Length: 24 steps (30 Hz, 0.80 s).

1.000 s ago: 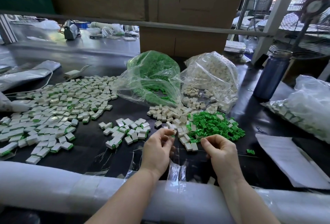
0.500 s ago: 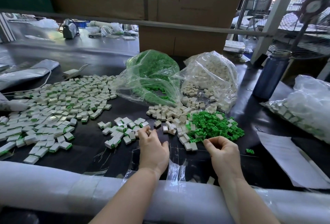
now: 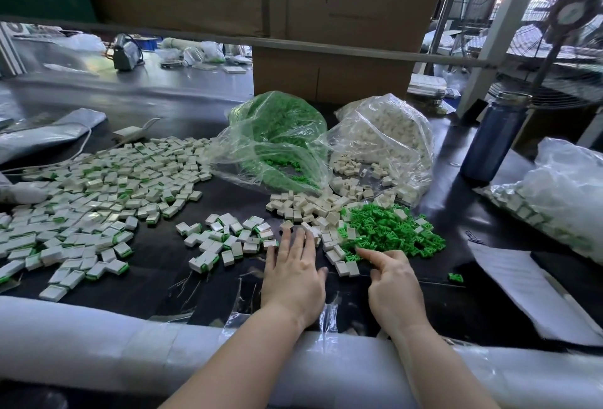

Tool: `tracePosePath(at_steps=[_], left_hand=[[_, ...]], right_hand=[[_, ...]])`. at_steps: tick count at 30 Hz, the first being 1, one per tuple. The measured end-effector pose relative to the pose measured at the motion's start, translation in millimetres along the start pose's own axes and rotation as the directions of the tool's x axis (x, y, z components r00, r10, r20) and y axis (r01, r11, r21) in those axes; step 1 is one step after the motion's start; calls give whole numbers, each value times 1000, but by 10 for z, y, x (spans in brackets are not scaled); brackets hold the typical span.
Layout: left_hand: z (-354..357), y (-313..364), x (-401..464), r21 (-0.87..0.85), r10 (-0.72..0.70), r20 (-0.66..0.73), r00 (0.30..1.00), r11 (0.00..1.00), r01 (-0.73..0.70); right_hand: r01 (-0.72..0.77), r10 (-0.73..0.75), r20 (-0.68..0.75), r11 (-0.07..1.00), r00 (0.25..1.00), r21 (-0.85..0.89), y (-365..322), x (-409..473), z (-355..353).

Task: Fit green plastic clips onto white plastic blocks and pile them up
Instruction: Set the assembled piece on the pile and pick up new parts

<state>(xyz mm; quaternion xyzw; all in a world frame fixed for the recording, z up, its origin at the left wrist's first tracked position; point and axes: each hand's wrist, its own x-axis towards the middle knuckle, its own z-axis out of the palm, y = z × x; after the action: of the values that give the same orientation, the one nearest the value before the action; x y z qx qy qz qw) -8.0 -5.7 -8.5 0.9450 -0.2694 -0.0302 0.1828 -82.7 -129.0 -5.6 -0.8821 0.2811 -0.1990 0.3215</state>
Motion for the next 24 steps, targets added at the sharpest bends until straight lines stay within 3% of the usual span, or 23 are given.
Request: tracePosePath(at_steps=[5, 14, 20, 24], left_hand=[[11, -3, -6, -31, -11, -18, 1000, 999, 10], [-50, -14, -72, -143, -24, -273, 962, 990, -16], [-19, -22, -27, -81, -2, -100, 995, 997, -6], [-13, -35, -24, -128, 38, -191, 981, 990, -63]], right_hand=[[18, -6, 66, 983, 998, -183, -27, 2, 13], [11, -12, -10, 994, 1000, -105, -48, -41, -19], [-3, 1, -24, 996, 1000, -85, -64, -58, -33], [-2, 0, -37, 998, 999, -64, -66, -58, -45]])
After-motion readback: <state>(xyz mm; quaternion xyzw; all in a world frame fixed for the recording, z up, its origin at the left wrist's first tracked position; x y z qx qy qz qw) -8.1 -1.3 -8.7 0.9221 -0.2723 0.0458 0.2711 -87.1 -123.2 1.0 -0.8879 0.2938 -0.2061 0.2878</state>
